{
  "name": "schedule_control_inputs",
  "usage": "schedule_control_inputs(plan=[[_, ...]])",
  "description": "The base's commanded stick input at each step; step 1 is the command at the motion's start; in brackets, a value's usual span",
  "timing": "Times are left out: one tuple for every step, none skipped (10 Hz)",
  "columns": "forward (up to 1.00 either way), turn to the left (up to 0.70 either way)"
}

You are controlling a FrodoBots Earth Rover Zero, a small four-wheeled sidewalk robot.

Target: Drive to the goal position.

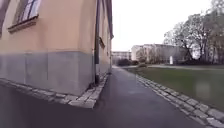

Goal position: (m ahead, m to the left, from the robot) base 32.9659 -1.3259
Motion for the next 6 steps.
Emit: schedule_control_inputs(plan=[[0.85, -0.34], [0.85, -0.04], [0.85, 0.0], [0.85, 0.0], [0.85, 0.0], [0.85, 0.0]])
